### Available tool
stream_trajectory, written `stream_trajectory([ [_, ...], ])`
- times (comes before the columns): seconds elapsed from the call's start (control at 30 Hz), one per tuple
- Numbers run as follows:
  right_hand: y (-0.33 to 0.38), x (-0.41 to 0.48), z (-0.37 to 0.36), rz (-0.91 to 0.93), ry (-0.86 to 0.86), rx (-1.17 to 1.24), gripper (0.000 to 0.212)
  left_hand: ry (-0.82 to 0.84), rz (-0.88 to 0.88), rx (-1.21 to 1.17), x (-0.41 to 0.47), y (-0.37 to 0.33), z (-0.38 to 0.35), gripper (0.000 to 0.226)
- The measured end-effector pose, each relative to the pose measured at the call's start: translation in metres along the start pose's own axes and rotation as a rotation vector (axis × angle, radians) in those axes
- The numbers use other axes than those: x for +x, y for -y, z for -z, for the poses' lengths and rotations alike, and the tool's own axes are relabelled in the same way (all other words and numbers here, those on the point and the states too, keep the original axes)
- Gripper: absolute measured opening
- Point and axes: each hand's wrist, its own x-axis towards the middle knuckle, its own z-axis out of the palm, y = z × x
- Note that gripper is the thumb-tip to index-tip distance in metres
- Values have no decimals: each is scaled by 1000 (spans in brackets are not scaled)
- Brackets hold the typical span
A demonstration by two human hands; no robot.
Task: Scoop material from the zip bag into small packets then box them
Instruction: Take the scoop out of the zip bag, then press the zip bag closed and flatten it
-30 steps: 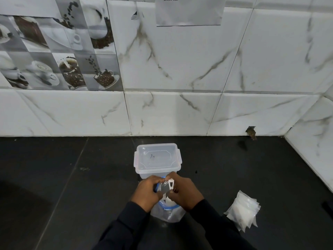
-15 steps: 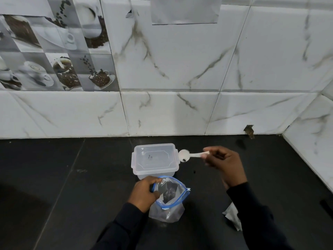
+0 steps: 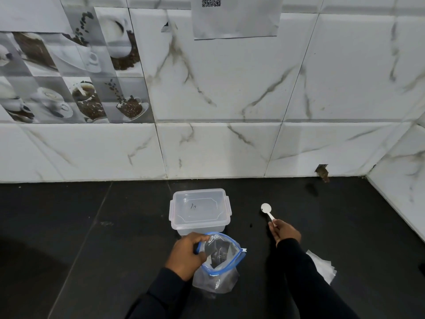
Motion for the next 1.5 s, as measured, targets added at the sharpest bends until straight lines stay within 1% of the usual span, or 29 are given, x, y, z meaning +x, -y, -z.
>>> stream_trajectory([
  [0.03,-3,4,-2,40,-1,-91,1,-6,-8,-5,0,0,0,46],
  [0.07,-6,8,-5,98,-13,-197,4,-16,-13,-9,0,0,0,47],
  [0.13,-11,9,-13,235,-80,-443,1,-31,-17,-13,1,-1,-1,50],
  [0.2,-13,11,-17,319,-127,-654,11,-33,-22,-17,1,0,-3,52],
  [0.3,-15,15,-19,351,-93,-782,16,-34,-29,-27,0,0,-3,52],
  [0.4,-12,14,-14,367,-81,-906,16,-37,-21,-39,1,3,-1,46],
  [0.5,-10,-1,-12,450,-93,-979,23,-54,-19,-62,1,8,1,41],
  [0.53,-10,-18,-14,472,-50,-955,27,-60,-17,-77,0,10,1,41],
  [0.57,-11,-36,-15,465,35,-891,32,-64,-16,-96,0,12,2,42],
  [0.63,-18,-80,-15,350,266,-758,39,-71,-1,-137,0,18,2,43],
  [0.67,-24,-98,-13,277,376,-749,40,-71,11,-160,0,22,3,42],
  [0.73,-35,-127,-8,178,556,-807,37,-68,24,-219,1,24,3,37],
  [0.8,-44,-141,-7,155,644,-843,31,-44,36,-294,0,22,4,29],
  [0.87,-48,-144,-10,206,639,-827,27,16,41,-356,0,18,6,26],
  [0.9,-46,-147,-14,241,622,-834,24,51,25,-365,1,17,8,28],
  [0.97,-42,-152,-21,305,605,-877,19,95,-46,-300,4,13,11,37],
  [1.03,-37,-157,-28,406,546,-963,11,67,-91,-176,6,9,15,43],
  [1.1,-29,-159,-35,563,431,-1077,4,-57,-110,4,9,3,19,41],
  [1.17,-22,-161,-39,639,353,-1204,10,-182,-131,194,10,-3,22,37],
  [1.2,-20,-164,-42,673,326,-1281,12,-215,-124,278,10,-6,23,36],
  [1.27,-22,-171,-47,770,308,-1403,8,-249,-94,415,9,-11,22,34],
  [1.3,-24,-176,-50,820,349,-1440,9,-257,-88,445,9,-13,20,32],
  [1.33,-25,-179,-53,868,427,-1477,19,-255,-83,438,10,-15,18,31],
  [1.4,-23,-186,-56,901,591,-1540,37,-231,-80,390,12,-21,19,28],
  [1.43,-20,-186,-57,907,636,-1571,41,-218,-88,386,13,-23,21,28],
  [1.5,-10,-186,-55,924,676,-1592,40,-214,-110,447,13,-24,29,34],
])
